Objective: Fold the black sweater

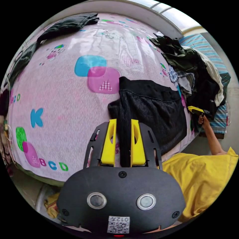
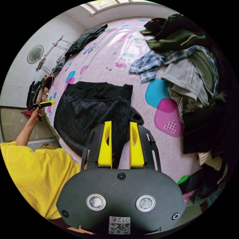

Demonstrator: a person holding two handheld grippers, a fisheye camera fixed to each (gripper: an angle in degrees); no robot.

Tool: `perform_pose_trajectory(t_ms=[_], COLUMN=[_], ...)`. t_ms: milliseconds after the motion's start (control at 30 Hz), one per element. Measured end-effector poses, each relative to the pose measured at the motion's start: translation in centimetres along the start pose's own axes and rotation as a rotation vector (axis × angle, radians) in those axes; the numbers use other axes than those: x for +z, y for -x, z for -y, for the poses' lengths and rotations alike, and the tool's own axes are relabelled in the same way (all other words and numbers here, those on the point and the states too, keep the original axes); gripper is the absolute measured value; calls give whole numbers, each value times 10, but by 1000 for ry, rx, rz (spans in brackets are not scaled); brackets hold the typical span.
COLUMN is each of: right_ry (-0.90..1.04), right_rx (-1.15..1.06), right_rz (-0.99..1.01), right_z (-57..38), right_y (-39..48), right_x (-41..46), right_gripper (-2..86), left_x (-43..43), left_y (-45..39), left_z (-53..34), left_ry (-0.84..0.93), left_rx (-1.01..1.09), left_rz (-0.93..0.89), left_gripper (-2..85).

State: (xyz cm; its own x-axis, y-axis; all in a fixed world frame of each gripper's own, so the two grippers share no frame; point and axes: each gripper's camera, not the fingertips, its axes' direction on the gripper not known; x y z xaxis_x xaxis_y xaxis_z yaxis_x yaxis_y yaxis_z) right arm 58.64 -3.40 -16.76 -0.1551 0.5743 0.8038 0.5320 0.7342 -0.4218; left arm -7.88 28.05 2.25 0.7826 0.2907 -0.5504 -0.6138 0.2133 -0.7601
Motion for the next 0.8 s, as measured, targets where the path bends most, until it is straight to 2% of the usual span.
perform_pose_trajectory(t_ms=[100,267,667,800], right_ry=[-8,30,0,49], right_rx=[17,25,15,17], right_rz=[-8,2,11,28], right_z=[21,36,48,52], right_y=[-3,-9,-13,-21], right_x=[8,23,25,36], right_gripper=[103,107,98,52], left_x=[7,23,22,19], left_y=[-13,-26,-50,-51], left_z=[38,78,99,102], left_ry=[34,116,166,170], left_rx=[51,103,231,270], left_rz=[59,49,184,183], left_gripper=[86,86,36,17])
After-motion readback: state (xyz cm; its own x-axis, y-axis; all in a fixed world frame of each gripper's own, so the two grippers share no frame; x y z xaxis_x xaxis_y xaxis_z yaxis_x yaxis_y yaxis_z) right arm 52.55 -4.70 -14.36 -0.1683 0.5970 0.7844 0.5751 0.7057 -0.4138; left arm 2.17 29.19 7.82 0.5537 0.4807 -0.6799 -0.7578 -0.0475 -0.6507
